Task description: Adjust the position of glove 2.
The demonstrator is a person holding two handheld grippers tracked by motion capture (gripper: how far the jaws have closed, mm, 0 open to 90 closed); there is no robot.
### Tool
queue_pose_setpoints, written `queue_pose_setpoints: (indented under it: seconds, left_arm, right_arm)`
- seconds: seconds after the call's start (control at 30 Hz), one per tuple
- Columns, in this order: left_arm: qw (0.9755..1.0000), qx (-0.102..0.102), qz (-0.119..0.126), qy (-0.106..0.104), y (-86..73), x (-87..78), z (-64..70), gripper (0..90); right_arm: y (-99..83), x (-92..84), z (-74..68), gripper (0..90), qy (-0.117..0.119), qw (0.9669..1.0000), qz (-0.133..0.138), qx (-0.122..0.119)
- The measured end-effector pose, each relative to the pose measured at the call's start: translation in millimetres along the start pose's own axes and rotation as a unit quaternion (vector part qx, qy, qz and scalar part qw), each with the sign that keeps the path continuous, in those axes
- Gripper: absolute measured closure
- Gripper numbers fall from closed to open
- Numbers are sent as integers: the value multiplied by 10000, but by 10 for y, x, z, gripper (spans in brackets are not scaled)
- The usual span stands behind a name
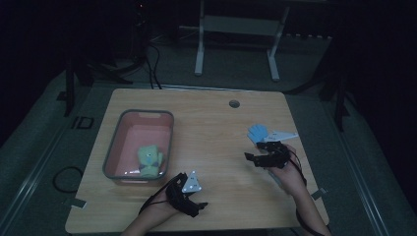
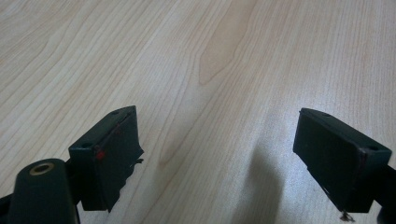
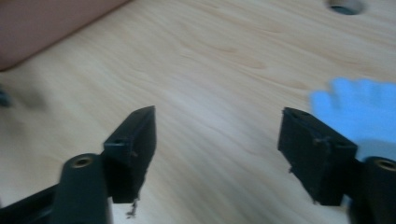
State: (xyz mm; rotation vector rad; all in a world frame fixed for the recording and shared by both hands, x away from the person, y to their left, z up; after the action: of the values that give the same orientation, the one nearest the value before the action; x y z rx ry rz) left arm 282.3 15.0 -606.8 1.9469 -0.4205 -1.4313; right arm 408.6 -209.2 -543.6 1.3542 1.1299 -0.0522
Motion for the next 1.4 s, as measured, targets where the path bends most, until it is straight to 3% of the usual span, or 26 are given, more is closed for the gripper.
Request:
queue_pose_setpoints:
  seconds: [0.27, 0.43, 0.57, 0.73, 1.1, 1.23, 1.3, 1.4]
  left_arm:
    - [9999, 33, -124, -98, -82, 21, 63, 149]
    - [9999, -8, -91, -87, -97, 10, 59, 149]
    - [10000, -42, -72, -35, -116, -7, 43, 145]
    - [10000, -29, -60, -7, -127, -5, 49, 145]
    - [10000, 5, -51, -17, -146, -4, 44, 129]
    - [9999, 59, -83, -54, -157, 11, 56, 129]
    - [9999, 91, -64, -79, -150, 10, 62, 129]
    - [9999, 82, -42, -69, -147, 7, 61, 129]
  right_arm:
    - [44, -108, 436, 427, -612, 9980, 149, 50]
    - [86, -137, 682, 478, -840, 9962, 96, 224]
    - [131, -121, 837, 522, -949, 9953, -11, 211]
    - [163, -21, 947, 575, -988, 9948, -179, 155]
    - [107, 351, 1082, 570, -1124, 9921, -552, -80]
    - [79, 439, 1128, 560, -1172, 9909, -651, -120]
    - [6, 516, 1140, 556, -1147, 9892, -902, -106]
    - [-9, 534, 1146, 564, -1158, 9891, -910, -84]
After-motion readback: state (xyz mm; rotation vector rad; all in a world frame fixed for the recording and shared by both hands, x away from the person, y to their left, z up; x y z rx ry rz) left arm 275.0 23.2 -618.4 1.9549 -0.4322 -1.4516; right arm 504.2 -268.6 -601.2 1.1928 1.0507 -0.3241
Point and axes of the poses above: each handheld gripper's, and its own axes: x roughly forward along the jaws, y roughly out of its top, z roughly to its right, the point moved 8 cm from there along x, roughly forward along the jaws, and after that the axes turned 11 degrees about x, right-handed, at the moved point
